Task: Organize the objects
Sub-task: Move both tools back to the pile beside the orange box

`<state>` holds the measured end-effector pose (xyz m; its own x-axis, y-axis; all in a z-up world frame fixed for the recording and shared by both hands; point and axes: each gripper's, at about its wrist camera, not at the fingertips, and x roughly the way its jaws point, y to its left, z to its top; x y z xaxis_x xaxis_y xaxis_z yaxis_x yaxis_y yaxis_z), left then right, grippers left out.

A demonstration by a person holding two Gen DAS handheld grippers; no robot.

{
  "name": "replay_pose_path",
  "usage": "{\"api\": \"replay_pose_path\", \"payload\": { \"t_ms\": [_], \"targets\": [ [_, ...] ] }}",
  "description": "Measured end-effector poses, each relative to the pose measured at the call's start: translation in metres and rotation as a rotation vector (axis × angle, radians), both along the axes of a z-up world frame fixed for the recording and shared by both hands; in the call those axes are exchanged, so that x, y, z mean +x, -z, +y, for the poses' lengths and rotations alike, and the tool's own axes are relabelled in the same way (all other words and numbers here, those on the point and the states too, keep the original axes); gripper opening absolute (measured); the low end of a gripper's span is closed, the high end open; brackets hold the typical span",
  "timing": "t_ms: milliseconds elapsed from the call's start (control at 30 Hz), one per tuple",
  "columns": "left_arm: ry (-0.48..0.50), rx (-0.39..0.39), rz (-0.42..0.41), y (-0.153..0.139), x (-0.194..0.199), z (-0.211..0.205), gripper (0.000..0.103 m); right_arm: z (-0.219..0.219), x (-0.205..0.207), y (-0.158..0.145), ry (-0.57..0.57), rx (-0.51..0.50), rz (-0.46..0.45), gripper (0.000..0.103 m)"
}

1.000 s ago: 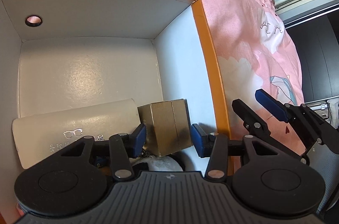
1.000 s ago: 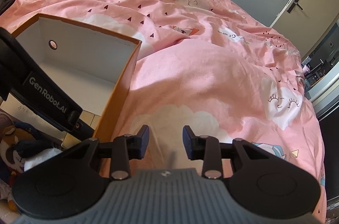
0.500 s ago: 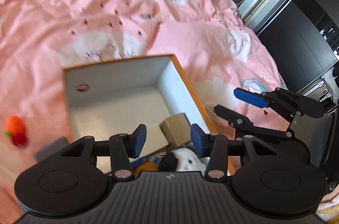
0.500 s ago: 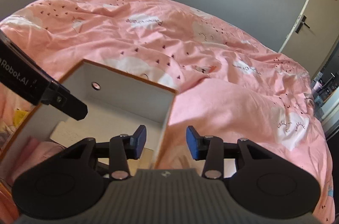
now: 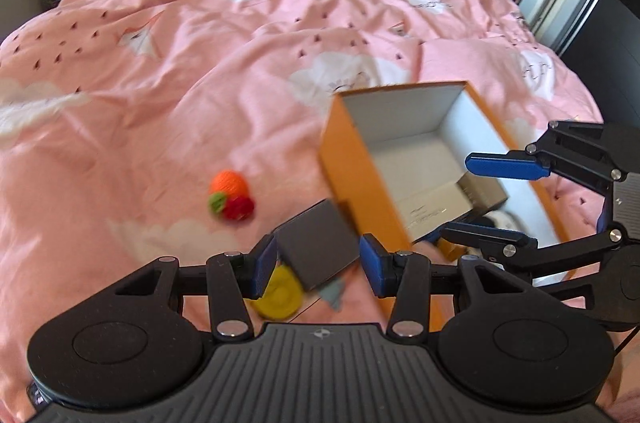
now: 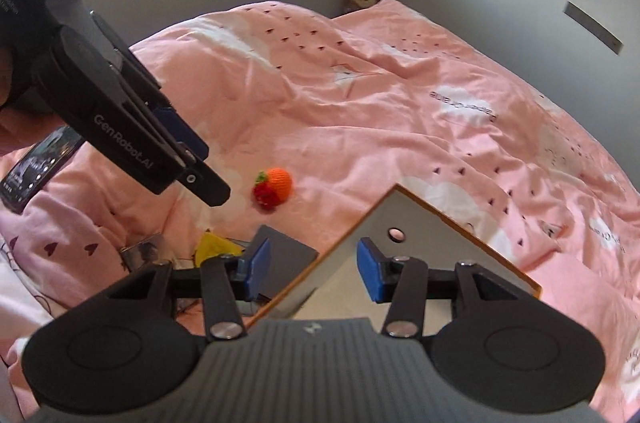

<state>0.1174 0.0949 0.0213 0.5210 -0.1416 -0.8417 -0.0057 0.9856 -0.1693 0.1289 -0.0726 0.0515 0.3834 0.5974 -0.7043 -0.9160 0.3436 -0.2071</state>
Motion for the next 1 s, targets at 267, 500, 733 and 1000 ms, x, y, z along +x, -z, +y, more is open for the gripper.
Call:
{"api": "replay_pose_path", "payload": {
  "t_ms": [267, 500, 733, 1000],
  "targets": [
    [-0.143, -0.043, 0.195, 0.063, -0.027, 0.027, 0.053, 0.049, -0.022, 0.036, -0.146, -0.141, 0.015, 0.050],
    [-0.228, -0.035, 0.311, 0.104, -0.036, 0.034, 0.063, 0.060, -0.036, 0.063, -0.134, -0.157, 0.068, 0.050],
    [-0.234, -0.037, 0.333, 0.124, -0.029, 0.033, 0.068, 0.062, -0.030, 0.082, -0.052, -0.172, 0.090, 0.050],
    [-0.239, -0.051, 0.308, 0.132, -0.027, 0.026, 0.062, 0.069, -0.040, 0.094, -0.060, -0.220, 0.017, 0.050]
  ]
}}
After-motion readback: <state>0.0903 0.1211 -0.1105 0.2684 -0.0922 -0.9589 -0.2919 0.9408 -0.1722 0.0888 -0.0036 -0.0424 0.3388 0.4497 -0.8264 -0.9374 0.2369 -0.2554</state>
